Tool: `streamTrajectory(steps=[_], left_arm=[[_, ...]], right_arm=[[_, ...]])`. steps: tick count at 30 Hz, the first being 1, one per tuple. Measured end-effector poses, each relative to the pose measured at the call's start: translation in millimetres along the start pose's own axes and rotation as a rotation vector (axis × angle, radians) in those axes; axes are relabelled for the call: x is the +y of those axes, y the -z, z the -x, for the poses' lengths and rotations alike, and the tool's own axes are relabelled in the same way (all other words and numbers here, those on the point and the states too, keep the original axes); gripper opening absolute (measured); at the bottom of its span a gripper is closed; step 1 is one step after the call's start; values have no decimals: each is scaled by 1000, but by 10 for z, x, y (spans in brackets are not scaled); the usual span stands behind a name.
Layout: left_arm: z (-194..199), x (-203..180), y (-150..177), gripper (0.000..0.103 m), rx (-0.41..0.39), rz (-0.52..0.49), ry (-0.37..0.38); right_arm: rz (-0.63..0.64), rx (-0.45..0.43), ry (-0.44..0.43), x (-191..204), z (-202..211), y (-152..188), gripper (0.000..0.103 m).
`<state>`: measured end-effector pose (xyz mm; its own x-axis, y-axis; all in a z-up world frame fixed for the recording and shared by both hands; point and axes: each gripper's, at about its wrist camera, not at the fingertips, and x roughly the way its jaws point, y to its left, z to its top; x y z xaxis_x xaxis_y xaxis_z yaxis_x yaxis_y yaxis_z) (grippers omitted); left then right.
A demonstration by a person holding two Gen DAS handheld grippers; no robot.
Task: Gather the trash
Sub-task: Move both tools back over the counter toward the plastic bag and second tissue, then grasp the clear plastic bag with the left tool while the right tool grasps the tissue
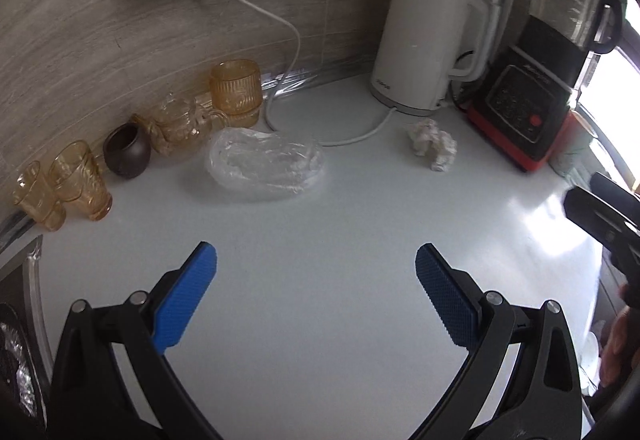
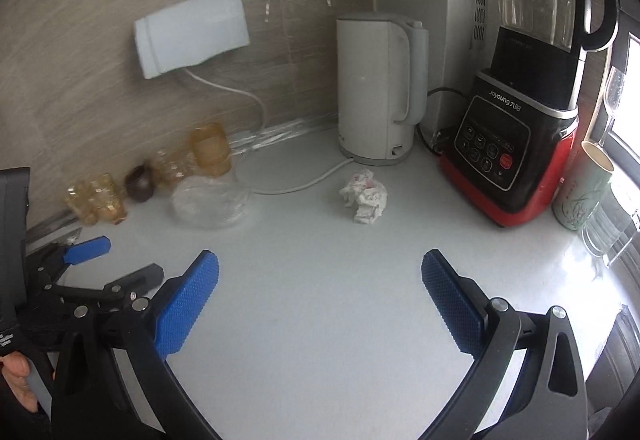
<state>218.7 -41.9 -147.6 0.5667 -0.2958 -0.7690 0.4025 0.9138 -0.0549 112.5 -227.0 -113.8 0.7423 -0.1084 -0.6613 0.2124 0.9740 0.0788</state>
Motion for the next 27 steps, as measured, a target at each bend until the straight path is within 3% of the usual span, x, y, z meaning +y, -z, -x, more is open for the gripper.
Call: streamTrajectory(steps=[9,18,24,26,27], left_arm=[[-1012,232,-445,95,53,80,-47],[-1637,259,-615,95,118,113,-96],[-1728,286,-618,62,152,151,-68],[-1723,269,-624,38,153,129,-71],[-1711,260,-625,32,156,107,-86]], right_arm=[[-36,74,29,-281,-936,-195,101],[-79,137,48,-459,-1563,-331,101],[-90,170,47,-494,-1813,-361,101],[-86,176,50,-487,-1893,-389,101],[-85,177,52,-480,-1925,-399,101]])
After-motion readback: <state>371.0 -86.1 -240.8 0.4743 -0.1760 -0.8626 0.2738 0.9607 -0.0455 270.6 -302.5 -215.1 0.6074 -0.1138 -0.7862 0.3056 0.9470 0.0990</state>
